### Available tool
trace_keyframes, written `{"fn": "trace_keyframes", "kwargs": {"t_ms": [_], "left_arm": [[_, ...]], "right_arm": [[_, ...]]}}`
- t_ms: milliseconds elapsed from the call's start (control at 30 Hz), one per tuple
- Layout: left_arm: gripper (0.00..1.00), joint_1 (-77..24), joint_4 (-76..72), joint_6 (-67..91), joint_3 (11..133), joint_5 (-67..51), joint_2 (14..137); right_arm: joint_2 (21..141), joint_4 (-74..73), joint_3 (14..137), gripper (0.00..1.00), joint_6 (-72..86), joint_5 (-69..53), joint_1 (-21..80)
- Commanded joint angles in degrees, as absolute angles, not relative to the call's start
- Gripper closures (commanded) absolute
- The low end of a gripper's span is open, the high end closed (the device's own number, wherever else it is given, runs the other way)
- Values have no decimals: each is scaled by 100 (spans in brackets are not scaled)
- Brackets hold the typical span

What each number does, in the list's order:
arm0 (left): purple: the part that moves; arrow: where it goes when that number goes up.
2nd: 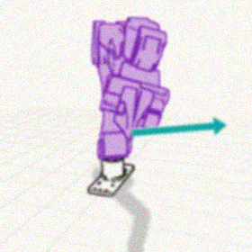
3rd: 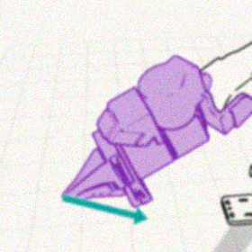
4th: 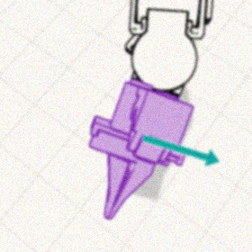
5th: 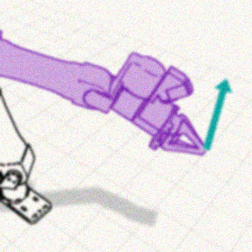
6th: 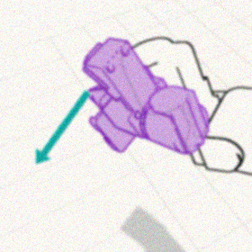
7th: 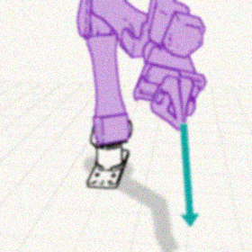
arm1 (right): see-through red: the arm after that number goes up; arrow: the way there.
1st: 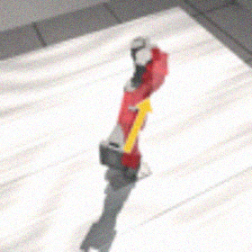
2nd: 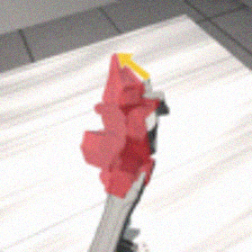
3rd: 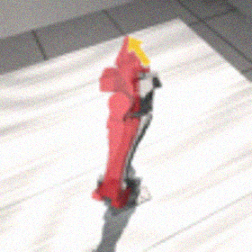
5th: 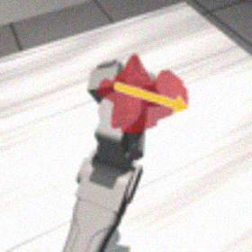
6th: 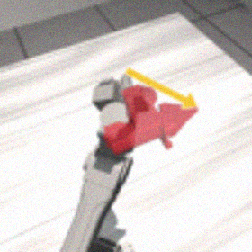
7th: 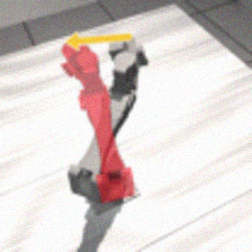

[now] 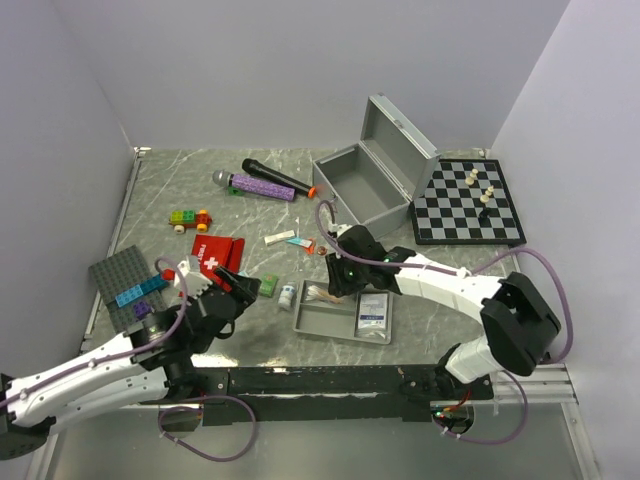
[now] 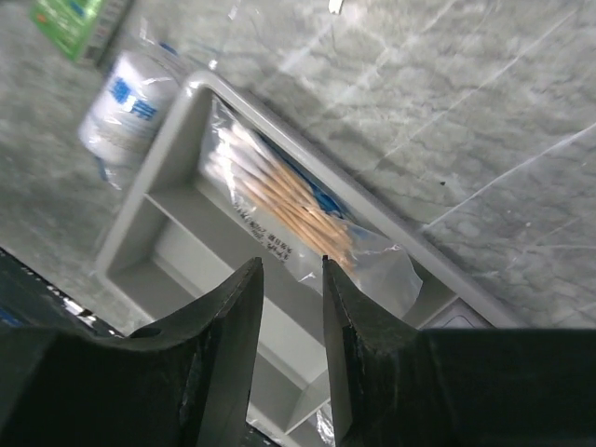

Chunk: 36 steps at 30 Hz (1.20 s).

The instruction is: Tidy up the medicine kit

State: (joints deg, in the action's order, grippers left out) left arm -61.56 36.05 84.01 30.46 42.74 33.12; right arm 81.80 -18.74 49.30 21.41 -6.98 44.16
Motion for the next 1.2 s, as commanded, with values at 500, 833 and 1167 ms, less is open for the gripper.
{"fn": "trace_keyframes", "kwargs": {"t_ms": [500, 833, 1167], "left_arm": [[32, -4344, 2604, 6699, 3024, 2824, 4727], [50, -3358, 2004, 5669, 3699, 2101, 6642], [44, -3357, 2372, 6046, 4420, 2706, 7988]], "right_arm": [[7209, -1661, 4790, 42, 2171, -536, 4447], [6214, -1863, 4167, 40, 2285, -316, 4447], [5827, -1898, 3903, 39, 2347, -272, 4447]]}}
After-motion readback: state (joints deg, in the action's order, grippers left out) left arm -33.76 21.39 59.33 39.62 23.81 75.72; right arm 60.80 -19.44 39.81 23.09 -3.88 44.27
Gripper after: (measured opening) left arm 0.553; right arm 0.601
